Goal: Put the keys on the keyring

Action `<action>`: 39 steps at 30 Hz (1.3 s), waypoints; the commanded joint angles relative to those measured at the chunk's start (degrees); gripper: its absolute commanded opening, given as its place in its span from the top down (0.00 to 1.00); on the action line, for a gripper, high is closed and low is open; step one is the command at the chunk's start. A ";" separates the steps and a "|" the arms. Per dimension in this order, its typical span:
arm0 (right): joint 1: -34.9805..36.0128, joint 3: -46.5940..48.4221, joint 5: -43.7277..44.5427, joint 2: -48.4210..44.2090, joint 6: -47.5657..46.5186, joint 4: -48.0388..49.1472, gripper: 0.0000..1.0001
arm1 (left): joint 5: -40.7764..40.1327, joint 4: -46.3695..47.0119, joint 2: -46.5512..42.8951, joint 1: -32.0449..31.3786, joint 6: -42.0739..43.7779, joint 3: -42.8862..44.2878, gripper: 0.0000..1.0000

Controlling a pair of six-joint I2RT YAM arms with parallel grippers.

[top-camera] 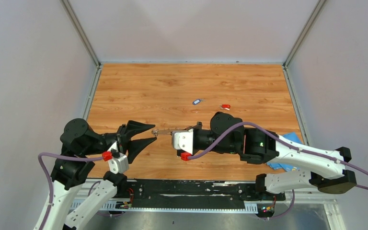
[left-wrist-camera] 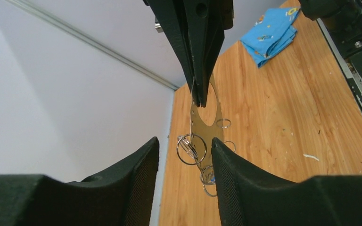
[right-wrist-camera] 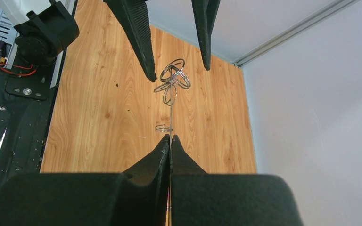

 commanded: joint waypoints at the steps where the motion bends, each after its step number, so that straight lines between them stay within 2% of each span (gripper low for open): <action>1: 0.06 0.50 -0.65 -1.32 -1.34 0.99 1.00 | 0.21 -1.75 0.50 -0.34 0.49 -0.12 0.50; 6: -0.01 0.04 -0.41 -1.67 -1.53 0.92 1.00 | -0.28 -2.02 0.31 -0.34 1.24 0.55 0.55; 10: -0.38 0.13 -0.56 -2.20 -1.08 0.56 1.00 | -0.51 -7.14 -0.76 -0.34 8.29 0.93 0.56; 12: -0.55 0.19 -0.65 -2.21 -1.07 0.11 1.00 | -0.84 -9.40 -1.70 -0.34 12.83 0.68 0.54; 16: -0.65 0.60 -1.44 -1.98 -0.82 -0.92 1.00 | -2.97 -9.71 -4.15 -0.34 19.35 -0.34 0.43; 21: -1.29 2.03 -3.45 -1.07 0.67 -3.74 0.99 | -4.96 -9.67 -4.79 -0.34 25.90 0.18 0.41; 28: -4.36 4.10 -11.10 -0.14 6.20 -7.63 1.00 | -7.10 -9.69 -5.35 -0.34 40.56 -1.40 0.45; 39: -11.40 7.75 -25.17 2.84 13.85 -11.65 1.00 | -3.52 -10.02 -5.97 -0.34 61.57 -5.94 0.47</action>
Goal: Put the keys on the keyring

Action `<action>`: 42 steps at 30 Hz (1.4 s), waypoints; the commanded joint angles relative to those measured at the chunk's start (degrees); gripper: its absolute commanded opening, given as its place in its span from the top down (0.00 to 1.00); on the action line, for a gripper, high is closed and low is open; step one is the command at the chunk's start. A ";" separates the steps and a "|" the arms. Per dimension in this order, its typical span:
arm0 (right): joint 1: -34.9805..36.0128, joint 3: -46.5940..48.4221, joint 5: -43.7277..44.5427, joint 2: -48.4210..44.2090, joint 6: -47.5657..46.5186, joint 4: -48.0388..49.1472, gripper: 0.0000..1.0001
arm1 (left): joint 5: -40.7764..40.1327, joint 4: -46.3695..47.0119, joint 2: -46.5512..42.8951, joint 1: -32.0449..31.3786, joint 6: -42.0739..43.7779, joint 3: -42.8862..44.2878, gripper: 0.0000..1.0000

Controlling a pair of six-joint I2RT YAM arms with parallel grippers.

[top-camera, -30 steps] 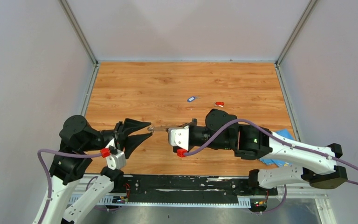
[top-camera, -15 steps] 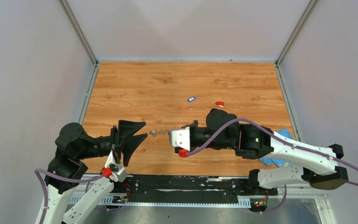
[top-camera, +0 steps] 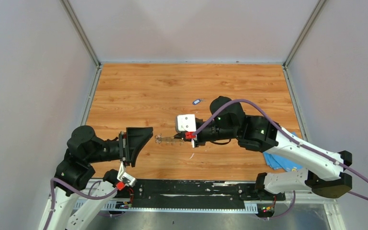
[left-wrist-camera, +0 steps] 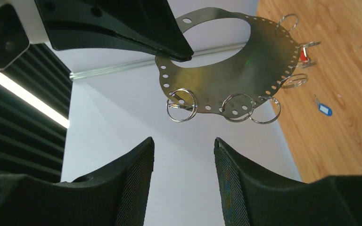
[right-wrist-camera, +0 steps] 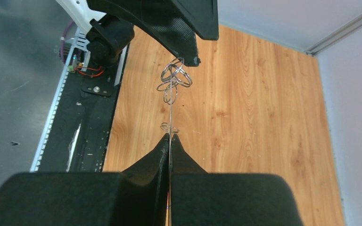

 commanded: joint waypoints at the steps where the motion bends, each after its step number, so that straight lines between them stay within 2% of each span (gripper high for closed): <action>1: -2.36 3.03 -7.39 1.29 3.91 -2.54 0.99 | 2.38 -0.23 -0.22 -0.34 11.36 -1.18 0.47; 9: -5.92 4.29 -11.74 3.02 6.77 -2.32 0.99 | 6.57 -0.17 -0.58 -0.34 9.58 -0.56 0.47; 17: -8.48 4.87 -15.94 4.81 9.36 -1.33 0.99 | 7.12 -0.05 0.12 -0.34 10.36 -1.09 0.47; 21: -9.42 5.27 -17.14 5.48 10.48 -1.40 0.99 | 7.44 -0.12 0.81 -0.34 11.56 -1.25 0.51; 26: -10.71 5.81 -19.00 5.91 11.73 -1.41 0.99 | 4.21 -1.86 0.84 -0.34 16.63 -2.92 0.54; 30: -10.91 5.54 -20.08 6.17 12.06 -1.46 1.00 | 1.37 -2.21 1.34 -0.34 17.33 -3.38 0.55; 36: -11.00 5.70 -20.90 6.90 12.35 -1.74 0.99 | 2.04 -2.15 1.84 -0.34 19.30 -3.64 0.55; 42: -11.45 5.70 -20.97 7.45 12.63 -2.09 0.99 | 3.08 -2.29 1.21 -0.34 20.33 -3.66 0.60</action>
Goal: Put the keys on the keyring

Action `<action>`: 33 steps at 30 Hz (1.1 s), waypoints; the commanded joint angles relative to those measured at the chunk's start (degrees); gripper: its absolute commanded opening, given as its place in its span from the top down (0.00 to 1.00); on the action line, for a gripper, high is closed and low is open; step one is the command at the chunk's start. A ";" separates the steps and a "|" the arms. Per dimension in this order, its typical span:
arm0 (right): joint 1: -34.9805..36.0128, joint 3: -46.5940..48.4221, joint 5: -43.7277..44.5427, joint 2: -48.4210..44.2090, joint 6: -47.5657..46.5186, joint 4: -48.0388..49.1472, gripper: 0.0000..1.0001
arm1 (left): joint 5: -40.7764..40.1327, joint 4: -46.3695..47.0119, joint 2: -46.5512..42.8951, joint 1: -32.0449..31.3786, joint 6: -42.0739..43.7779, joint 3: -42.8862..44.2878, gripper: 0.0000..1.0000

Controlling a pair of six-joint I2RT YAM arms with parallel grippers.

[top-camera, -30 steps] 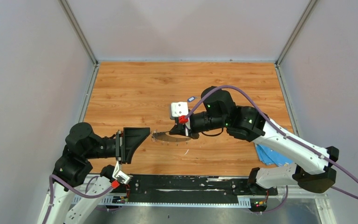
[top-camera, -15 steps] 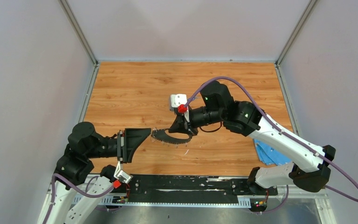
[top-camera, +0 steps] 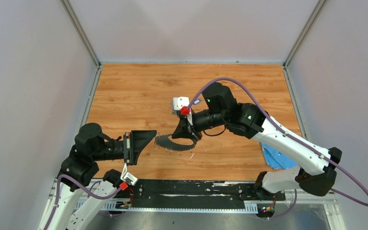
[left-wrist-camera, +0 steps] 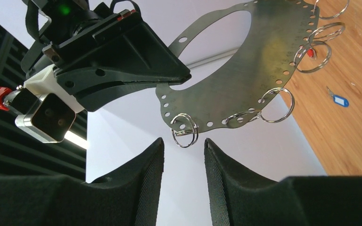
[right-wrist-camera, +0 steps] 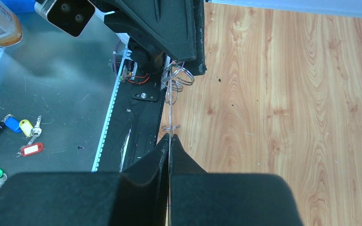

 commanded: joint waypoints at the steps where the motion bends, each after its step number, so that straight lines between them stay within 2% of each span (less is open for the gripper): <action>1: -1.25 2.29 -1.39 0.41 1.42 0.42 0.99 | 1.99 -0.54 -0.54 -0.34 4.35 -0.50 0.61; 10: -1.96 4.47 -0.72 2.43 2.78 -0.48 0.99 | 6.80 -0.76 -4.61 -0.34 1.57 -3.15 0.65; 19: -2.05 5.12 -0.35 3.08 2.18 -2.01 0.99 | 3.69 -1.38 -3.53 -0.34 0.82 -1.65 0.87; 27: -2.05 5.69 -0.03 3.70 1.83 -2.34 0.99 | 5.38 -2.65 -4.14 -0.34 -4.67 -0.40 0.95; 30: -2.05 6.64 -0.26 4.57 1.60 -2.81 1.00 | 6.59 -3.79 -3.28 -0.34 -11.43 1.86 0.99; 33: -2.05 8.09 -1.32 5.76 0.61 -4.49 0.99 | 7.61 -4.18 -0.43 -0.34 -24.35 6.39 1.00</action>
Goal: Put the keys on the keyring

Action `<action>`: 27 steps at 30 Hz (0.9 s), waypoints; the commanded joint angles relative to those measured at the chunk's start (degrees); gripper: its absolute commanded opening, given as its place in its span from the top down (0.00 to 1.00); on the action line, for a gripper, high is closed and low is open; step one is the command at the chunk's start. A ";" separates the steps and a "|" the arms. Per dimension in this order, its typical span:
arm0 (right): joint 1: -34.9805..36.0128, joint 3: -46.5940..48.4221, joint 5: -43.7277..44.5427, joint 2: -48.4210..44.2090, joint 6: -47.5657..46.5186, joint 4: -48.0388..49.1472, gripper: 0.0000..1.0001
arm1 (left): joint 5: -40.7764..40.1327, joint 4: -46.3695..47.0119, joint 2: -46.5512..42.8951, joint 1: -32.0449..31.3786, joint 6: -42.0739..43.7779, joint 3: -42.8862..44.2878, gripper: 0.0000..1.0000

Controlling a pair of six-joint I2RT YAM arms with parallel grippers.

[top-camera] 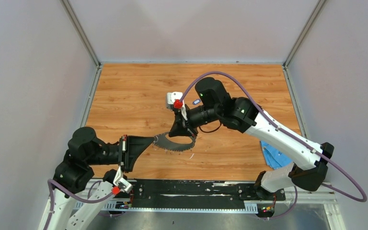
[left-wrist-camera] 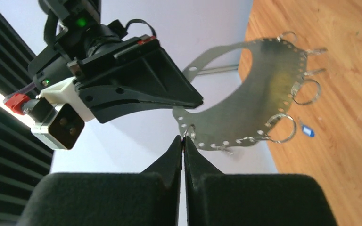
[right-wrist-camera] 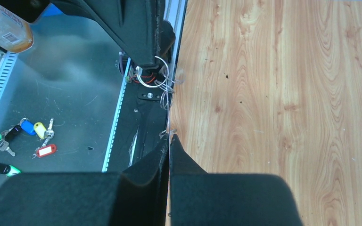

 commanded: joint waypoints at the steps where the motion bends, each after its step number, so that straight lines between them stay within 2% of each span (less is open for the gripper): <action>1: -0.98 3.66 -0.26 1.74 -1.66 -1.48 1.00 | 4.17 -1.42 4.01 -0.34 -19.30 7.43 1.00; 5: -0.98 4.51 -0.98 2.71 -1.69 -2.26 1.00 | 1.85 -3.33 10.18 -0.34 -32.93 13.47 1.00; 7: -0.98 4.52 -1.33 2.73 -1.69 -2.26 0.99 | 0.39 -7.29 13.27 -0.34 -34.60 15.99 1.00; 12: -0.97 4.52 -2.80 2.40 -1.73 -1.98 1.00 | -1.31 -8.31 15.17 -0.34 -38.92 16.03 1.00; 15: -1.03 4.08 -2.38 1.96 -1.38 -0.89 0.95 | -0.91 -8.26 15.06 -0.34 -39.43 15.67 1.00; 21: -1.06 1.41 1.34 0.30 0.33 3.21 0.75 | -2.72 -8.35 14.84 -0.34 -36.73 14.83 1.00; 27: -1.53 0.05 3.66 -1.26 1.97 6.64 0.53 | -4.24 -8.35 11.55 -0.34 -29.43 10.50 1.00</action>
